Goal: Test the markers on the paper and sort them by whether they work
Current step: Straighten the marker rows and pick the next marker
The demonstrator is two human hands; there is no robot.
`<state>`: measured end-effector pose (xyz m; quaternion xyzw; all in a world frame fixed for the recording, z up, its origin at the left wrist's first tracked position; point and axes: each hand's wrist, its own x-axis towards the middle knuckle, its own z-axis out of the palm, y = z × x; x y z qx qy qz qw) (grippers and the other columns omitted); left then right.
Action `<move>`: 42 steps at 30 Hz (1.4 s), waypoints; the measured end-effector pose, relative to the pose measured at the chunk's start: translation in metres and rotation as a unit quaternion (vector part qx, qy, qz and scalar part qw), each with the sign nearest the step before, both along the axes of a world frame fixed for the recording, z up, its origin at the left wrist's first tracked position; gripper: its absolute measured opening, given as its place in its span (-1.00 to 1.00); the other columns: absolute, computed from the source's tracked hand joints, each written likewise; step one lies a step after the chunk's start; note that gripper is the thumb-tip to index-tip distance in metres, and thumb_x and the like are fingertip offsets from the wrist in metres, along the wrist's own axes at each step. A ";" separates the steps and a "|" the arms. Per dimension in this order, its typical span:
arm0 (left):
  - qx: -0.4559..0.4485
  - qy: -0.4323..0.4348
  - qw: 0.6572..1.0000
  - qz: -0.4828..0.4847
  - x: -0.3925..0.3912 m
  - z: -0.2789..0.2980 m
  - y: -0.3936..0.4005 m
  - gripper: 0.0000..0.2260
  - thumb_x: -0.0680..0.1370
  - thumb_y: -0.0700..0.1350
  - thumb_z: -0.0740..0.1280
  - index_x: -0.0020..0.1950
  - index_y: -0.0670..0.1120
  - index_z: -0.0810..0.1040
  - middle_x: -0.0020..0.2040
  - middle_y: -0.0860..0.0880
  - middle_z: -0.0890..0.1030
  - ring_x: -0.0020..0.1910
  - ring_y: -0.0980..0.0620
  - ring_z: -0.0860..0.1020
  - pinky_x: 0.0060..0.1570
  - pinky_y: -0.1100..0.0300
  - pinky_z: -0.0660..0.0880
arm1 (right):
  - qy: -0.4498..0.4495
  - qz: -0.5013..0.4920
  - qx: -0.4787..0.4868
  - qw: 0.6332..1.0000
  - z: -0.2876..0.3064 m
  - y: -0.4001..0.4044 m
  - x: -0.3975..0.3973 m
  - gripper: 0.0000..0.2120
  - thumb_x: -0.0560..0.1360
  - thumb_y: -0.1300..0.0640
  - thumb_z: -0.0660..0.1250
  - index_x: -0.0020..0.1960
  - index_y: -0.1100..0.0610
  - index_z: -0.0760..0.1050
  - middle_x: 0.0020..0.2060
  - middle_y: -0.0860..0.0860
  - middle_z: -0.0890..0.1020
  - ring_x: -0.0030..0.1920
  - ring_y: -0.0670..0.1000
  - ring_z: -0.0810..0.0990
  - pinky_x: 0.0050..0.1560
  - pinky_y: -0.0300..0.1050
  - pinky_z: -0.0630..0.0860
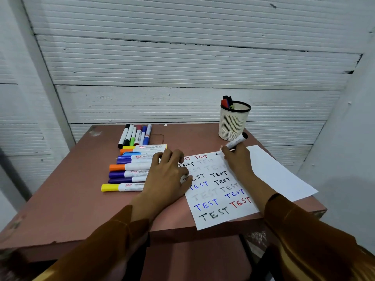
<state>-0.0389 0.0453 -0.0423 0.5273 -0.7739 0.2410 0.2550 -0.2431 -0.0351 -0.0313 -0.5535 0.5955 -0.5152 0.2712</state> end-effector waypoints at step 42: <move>0.018 0.653 0.748 -0.121 0.013 0.047 0.012 -0.93 0.58 -0.16 0.25 -0.10 -0.03 0.47 -0.24 0.07 0.57 -0.29 0.18 0.50 -0.15 0.29 0.45 | 0.053 0.228 -0.204 0.951 0.035 0.065 0.064 -0.89 0.49 0.16 0.37 -0.08 0.13 0.43 -0.26 -0.14 0.51 -0.28 -0.18 0.46 -0.25 -0.33 0.37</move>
